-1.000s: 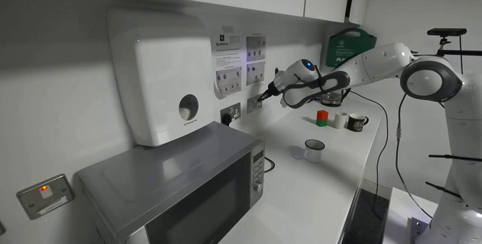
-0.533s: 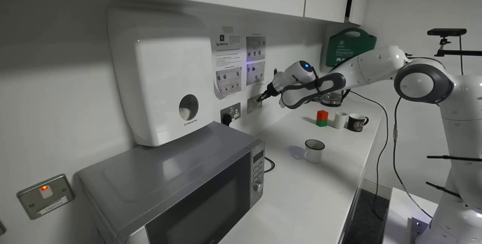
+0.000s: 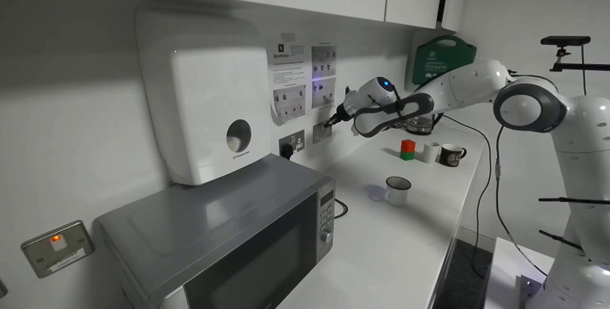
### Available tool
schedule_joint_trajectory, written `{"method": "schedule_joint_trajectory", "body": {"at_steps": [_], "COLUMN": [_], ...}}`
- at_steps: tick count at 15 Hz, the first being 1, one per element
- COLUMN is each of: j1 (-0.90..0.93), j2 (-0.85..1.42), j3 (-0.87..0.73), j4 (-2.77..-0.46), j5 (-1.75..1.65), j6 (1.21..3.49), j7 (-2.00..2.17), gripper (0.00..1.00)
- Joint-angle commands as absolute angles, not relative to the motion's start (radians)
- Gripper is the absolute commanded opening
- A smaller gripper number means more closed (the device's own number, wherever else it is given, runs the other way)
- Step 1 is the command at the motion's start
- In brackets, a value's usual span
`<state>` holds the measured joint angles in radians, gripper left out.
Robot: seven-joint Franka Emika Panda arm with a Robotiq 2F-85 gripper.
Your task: Flip the switches of the socket on the right
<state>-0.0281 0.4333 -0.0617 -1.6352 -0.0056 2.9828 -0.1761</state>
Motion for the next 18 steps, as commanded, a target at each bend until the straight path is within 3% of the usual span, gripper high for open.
{"method": "schedule_joint_trajectory", "body": {"at_steps": [1,18], "j1": [-0.051,-0.055], "j2": [0.463,0.493], "j3": [-0.032,-0.024], "j4": [-1.578,-1.55], "j5": [-0.001,-0.003], "j6": [2.966,2.954], "j7": [-0.219,-0.222], "gripper": [0.0,0.0]}}
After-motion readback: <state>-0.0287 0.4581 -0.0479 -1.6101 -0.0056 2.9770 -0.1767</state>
